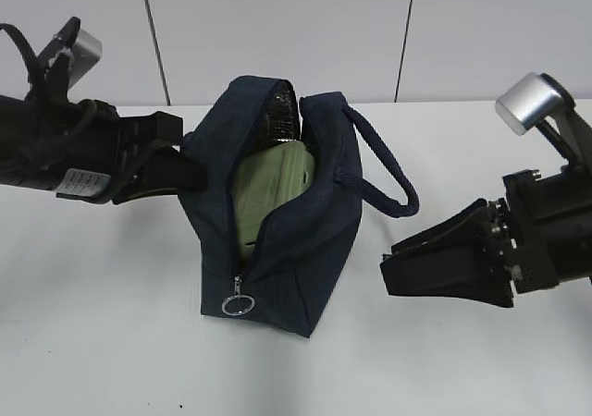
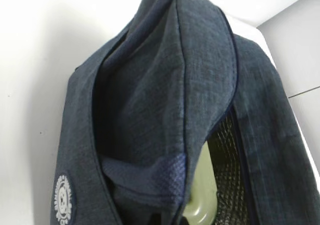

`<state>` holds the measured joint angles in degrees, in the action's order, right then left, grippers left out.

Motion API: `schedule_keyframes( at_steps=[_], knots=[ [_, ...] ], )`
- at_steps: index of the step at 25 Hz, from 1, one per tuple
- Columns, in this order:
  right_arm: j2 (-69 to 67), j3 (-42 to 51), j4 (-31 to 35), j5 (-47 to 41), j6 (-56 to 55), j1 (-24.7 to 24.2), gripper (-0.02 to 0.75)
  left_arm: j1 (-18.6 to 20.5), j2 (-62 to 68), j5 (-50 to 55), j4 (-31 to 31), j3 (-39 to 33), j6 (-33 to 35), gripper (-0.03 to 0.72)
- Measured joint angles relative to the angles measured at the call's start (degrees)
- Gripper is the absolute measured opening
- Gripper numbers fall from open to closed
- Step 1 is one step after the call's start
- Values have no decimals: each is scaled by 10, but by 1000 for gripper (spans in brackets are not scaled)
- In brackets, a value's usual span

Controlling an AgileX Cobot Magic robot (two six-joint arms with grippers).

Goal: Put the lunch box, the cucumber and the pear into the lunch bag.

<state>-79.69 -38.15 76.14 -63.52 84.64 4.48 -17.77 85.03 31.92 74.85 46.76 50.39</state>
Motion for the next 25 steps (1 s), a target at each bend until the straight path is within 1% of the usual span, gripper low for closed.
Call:
schedule_keyframes(
  at_steps=[3, 5, 8, 13, 15, 18, 21, 25],
  knots=[
    [0, 0, 1, 13, 14, 0, 349, 0, 0, -2, 0, 0, 2, -15],
    [0, 0, 1, 20, 18, 0, 349, 0, 0, -2, 0, 0, 3, -1],
    [0, 0, 2, 27, 19, 0, 349, 0, 0, -2, 0, 0, 3, 61],
    [0, 0, 1, 28, 19, 0, 349, 0, 0, 7, -1, 0, 9, 215],
    [0, 0, -9, 28, 19, 0, 349, 0, 0, 21, -3, 0, 23, 250],
    [0, 1, -20, 28, 21, 1, 351, 0, 0, 45, -17, 0, 41, 267],
    [0, 1, -26, 39, 31, 21, 372, 0, -3, 57, -54, 0, 43, 275],
    [-1, 1, -39, 92, 36, 91, 405, 1, -7, 74, -104, 0, 44, 279]
  ],
)
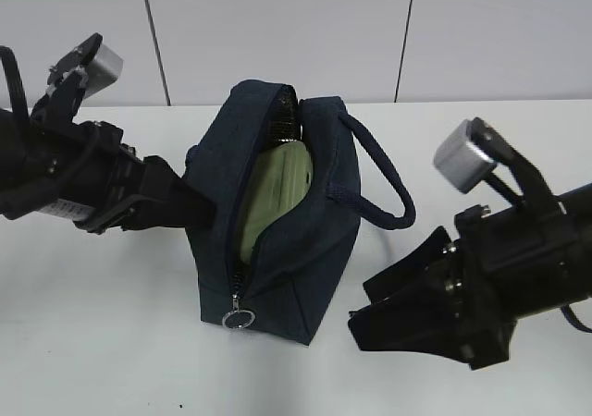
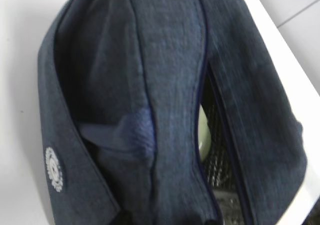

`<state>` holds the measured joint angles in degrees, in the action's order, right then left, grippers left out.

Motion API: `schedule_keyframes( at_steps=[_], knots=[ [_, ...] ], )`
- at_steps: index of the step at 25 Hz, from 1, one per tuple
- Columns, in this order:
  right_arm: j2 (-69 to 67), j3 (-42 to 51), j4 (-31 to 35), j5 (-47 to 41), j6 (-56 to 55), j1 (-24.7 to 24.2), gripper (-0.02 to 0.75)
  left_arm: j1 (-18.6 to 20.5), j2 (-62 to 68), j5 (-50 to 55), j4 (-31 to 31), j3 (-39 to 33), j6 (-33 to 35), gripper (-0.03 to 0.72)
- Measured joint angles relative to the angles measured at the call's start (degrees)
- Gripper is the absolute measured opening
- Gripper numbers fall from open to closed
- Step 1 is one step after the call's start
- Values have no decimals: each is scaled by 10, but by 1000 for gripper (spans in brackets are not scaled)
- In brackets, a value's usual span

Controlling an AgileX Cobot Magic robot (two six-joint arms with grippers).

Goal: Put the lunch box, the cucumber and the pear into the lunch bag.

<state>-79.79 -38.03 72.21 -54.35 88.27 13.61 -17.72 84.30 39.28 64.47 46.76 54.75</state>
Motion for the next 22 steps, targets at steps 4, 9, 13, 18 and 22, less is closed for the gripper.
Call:
schedule_keyframes(
  at_steps=[4, 9, 13, 18, 22],
  knots=[
    [-12, 0, 29, 71, 24, 66, 410, 0, 0, 31, -24, 0, 0, 279],
    [-66, 0, 100, 86, 84, 82, 410, 0, 0, 26, -47, 0, 0, 277],
    [-115, 0, 164, 83, 177, 83, 410, 0, 1, 8, -49, 0, 1, 229],
    [-154, 0, 197, 89, 275, 108, 410, 0, 2, -1, -49, 0, 1, 162],
    [-171, 0, 237, 109, 338, 147, 410, 0, 16, -2, -44, 0, 1, 133]
  ],
)
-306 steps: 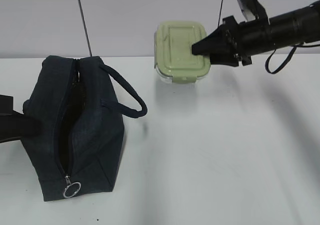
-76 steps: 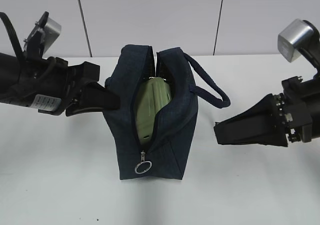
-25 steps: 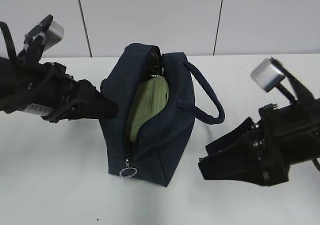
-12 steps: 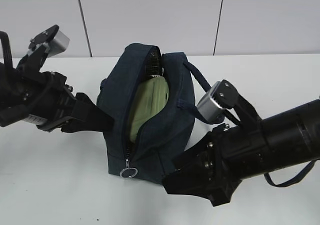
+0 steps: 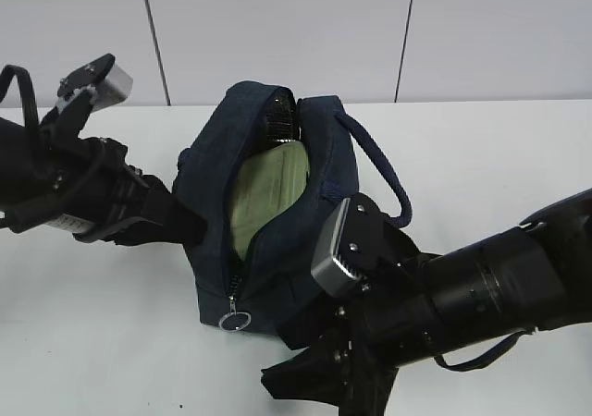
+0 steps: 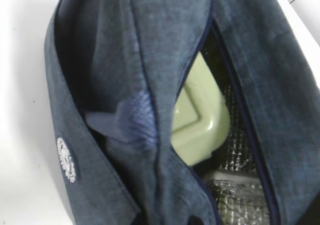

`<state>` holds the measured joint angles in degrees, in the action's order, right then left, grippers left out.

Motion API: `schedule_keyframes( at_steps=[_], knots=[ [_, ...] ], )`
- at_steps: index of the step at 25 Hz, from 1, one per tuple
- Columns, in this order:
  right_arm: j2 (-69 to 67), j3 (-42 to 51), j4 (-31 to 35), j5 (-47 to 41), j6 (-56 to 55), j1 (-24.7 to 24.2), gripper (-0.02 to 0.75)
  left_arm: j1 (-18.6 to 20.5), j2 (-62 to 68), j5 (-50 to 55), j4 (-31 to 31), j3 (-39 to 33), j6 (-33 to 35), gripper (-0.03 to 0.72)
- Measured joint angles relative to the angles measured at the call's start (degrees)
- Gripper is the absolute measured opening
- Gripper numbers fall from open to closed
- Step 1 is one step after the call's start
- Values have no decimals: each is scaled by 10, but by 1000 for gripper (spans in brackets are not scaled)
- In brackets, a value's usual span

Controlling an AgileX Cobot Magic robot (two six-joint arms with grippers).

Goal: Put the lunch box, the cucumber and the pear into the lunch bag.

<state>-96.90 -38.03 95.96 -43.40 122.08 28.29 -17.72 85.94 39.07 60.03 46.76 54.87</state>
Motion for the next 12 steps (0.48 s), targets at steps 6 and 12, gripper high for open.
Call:
schedule_keyframes(
  at_steps=[6, 12],
  knots=[
    [-17, -4, 59, 33, 76, 7, 411, 0, 14, 2, 9, 3, 0, 100],
    [-52, -27, 63, 45, 110, 7, 411, 0, 14, 4, 10, 3, 0, 51]
  ],
)
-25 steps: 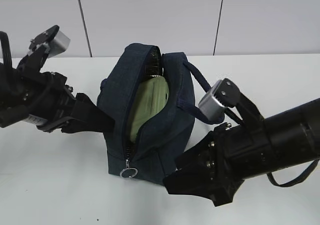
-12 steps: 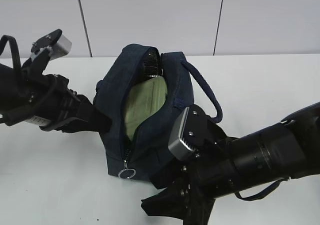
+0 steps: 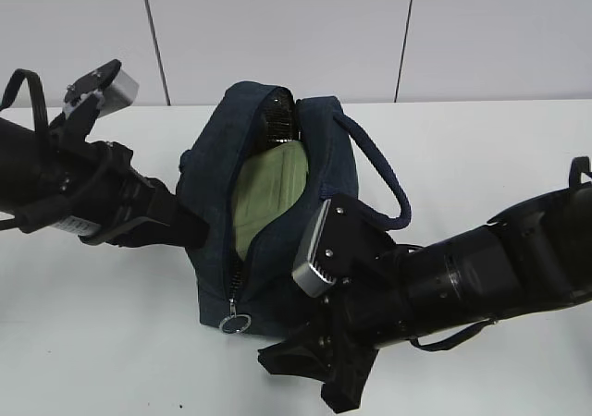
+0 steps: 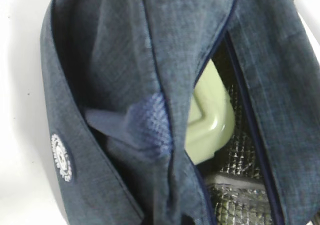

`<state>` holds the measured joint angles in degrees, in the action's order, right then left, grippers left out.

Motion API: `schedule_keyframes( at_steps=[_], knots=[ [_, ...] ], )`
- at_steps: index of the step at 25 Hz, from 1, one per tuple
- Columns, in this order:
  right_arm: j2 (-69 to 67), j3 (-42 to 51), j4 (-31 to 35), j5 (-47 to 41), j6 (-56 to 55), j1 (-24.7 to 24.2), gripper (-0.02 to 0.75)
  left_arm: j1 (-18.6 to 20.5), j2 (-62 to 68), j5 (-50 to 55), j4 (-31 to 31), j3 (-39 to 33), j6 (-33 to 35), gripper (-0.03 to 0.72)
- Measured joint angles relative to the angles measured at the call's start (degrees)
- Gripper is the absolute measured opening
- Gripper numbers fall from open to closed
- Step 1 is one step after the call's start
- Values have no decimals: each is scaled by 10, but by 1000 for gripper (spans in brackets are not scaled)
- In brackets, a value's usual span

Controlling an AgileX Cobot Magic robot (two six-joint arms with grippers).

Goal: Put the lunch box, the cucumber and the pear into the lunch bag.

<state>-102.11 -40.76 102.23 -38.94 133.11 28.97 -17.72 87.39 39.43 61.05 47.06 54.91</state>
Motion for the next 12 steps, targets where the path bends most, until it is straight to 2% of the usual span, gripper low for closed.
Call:
schedule_keyframes(
  at_steps=[5, 12],
  knots=[
    [-31, -27, 1, -1, 15, 1, 410, 0, 0, 0, 2, 0, 0, -6],
    [-64, -42, 1, -13, 40, 1, 410, 0, 0, 3, 15, 0, 0, -9]
  ],
)
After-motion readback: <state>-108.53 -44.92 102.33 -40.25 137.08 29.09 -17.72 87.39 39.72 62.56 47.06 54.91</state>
